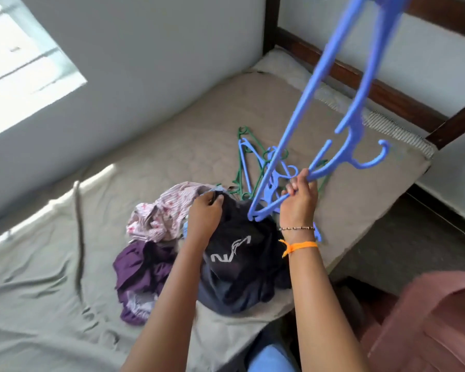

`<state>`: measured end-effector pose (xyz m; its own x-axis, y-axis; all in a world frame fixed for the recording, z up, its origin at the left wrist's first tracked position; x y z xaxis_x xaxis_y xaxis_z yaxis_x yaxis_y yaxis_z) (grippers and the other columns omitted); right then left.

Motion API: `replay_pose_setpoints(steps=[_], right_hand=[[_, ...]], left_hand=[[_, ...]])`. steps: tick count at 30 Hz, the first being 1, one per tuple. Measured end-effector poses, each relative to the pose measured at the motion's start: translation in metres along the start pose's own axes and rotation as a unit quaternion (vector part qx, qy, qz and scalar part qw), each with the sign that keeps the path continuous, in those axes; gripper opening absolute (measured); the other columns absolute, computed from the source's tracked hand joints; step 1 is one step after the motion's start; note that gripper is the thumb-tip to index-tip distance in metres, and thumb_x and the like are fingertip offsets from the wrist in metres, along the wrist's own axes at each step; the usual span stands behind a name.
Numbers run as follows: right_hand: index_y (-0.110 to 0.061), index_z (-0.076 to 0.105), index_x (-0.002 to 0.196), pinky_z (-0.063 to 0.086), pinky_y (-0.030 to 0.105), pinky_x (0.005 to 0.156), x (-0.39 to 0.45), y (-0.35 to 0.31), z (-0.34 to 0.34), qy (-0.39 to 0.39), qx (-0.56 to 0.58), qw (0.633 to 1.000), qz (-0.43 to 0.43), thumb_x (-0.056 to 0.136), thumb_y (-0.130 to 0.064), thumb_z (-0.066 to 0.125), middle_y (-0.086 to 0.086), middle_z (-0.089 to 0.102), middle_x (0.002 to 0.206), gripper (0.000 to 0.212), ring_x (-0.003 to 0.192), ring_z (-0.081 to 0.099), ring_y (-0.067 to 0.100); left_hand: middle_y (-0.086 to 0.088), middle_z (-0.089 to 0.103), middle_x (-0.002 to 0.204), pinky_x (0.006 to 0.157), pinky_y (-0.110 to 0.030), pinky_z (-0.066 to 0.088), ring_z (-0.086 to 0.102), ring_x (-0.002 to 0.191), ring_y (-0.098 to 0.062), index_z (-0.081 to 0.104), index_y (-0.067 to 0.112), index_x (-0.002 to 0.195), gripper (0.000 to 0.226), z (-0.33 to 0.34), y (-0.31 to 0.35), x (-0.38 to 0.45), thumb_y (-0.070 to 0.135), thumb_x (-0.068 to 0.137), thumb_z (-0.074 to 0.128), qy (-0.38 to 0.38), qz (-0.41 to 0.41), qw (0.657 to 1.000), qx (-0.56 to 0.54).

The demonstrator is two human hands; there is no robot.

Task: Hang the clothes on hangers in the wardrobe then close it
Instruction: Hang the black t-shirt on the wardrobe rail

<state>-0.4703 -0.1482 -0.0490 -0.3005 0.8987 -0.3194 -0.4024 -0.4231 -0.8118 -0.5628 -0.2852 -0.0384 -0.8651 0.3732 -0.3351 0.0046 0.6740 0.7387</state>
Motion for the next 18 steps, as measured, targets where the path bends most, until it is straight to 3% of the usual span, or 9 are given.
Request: replay_pose_setpoints(steps=[3, 5, 8, 11, 14, 16, 18], right_hand=[[-0.021, 0.039, 0.076, 0.028, 0.017, 0.053, -0.037, -0.012, 0.043, -0.040, 0.057, 0.997, 0.012, 0.102, -0.015, 0.035, -0.017, 0.032, 0.047, 0.027, 0.044, 0.027, 0.001], [-0.021, 0.038, 0.076, 0.030, 0.017, 0.054, -0.067, -0.018, 0.068, -0.073, 0.062, 0.995, 0.004, 0.103, -0.018, 0.035, -0.016, 0.033, 0.047, 0.027, 0.045, 0.028, 0.001], [-0.021, 0.037, 0.075, 0.030, 0.019, 0.057, -0.088, -0.018, 0.083, -0.110, 0.041, 0.993, -0.015, 0.103, -0.020, 0.035, -0.016, 0.033, 0.049, 0.027, 0.046, 0.028, 0.002], [-0.020, 0.037, 0.075, 0.033, 0.021, 0.061, -0.107, -0.005, 0.082, -0.148, -0.066, 0.984, -0.070, 0.099, -0.029, 0.044, -0.011, 0.033, 0.059, 0.026, 0.054, 0.031, 0.005], [-0.026, 0.046, 0.083, 0.038, 0.024, 0.072, -0.111, 0.005, 0.065, -0.151, -0.194, 0.962, -0.116, 0.084, -0.043, 0.054, -0.009, 0.042, 0.074, 0.018, 0.069, 0.040, 0.006], [-0.020, 0.052, 0.089, 0.038, 0.026, 0.075, -0.109, 0.009, 0.047, -0.142, -0.284, 0.936, -0.148, 0.090, -0.030, 0.055, -0.004, 0.050, 0.081, 0.011, 0.076, 0.045, 0.011], [-0.003, 0.058, 0.097, 0.041, 0.034, 0.079, -0.105, 0.013, 0.025, -0.114, -0.371, 0.907, -0.166, 0.093, -0.015, 0.056, 0.012, 0.059, 0.088, 0.012, 0.083, 0.053, 0.024]], left_hand=[[-0.012, 0.066, 0.081, 0.065, -0.030, 0.033, 0.057, 0.078, -0.023, 0.067, 0.006, 0.083, 0.023, -0.038, 0.008, -0.018, 0.021, 0.093, 0.053, 0.009, 0.074, 0.996, 0.049], [-0.010, 0.059, 0.070, 0.059, -0.030, 0.030, 0.051, 0.068, -0.023, 0.068, 0.008, 0.082, 0.024, -0.066, 0.009, -0.033, 0.022, 0.092, 0.051, 0.005, 0.116, 0.991, 0.068], [-0.014, 0.055, 0.065, 0.057, -0.034, 0.035, 0.044, 0.061, -0.023, 0.065, 0.008, 0.077, 0.024, -0.085, 0.016, -0.040, 0.021, 0.090, 0.049, -0.005, 0.149, 0.987, 0.061], [-0.014, 0.046, 0.061, 0.057, -0.033, 0.026, 0.037, 0.061, -0.023, 0.052, 0.008, 0.065, 0.028, -0.113, 0.022, -0.053, 0.017, 0.092, 0.053, 0.020, 0.196, 0.979, 0.044], [-0.010, 0.042, 0.062, 0.058, -0.031, 0.024, 0.037, 0.063, -0.021, 0.054, 0.002, 0.069, 0.027, -0.139, 0.025, -0.060, 0.015, 0.093, 0.055, 0.044, 0.220, 0.974, 0.013], [-0.004, 0.044, 0.059, 0.059, -0.029, 0.028, 0.039, 0.059, -0.011, 0.059, 0.006, 0.065, 0.028, -0.157, 0.024, -0.062, 0.013, 0.093, 0.056, 0.059, 0.194, 0.977, -0.068], [0.002, 0.043, 0.056, 0.056, -0.026, 0.033, 0.039, 0.054, -0.005, 0.053, 0.016, 0.058, 0.036, -0.175, 0.022, -0.063, 0.012, 0.094, 0.055, 0.061, 0.143, 0.972, -0.178]])
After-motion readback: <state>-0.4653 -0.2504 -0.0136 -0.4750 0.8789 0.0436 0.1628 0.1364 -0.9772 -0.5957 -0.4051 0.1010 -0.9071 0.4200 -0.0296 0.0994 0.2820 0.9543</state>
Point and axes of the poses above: each hand's wrist, its own x-axis towards the middle knuckle, its own z-axis out of the palm, y = z × x, the point moved 1 cm from there along x, towards the middle knuckle
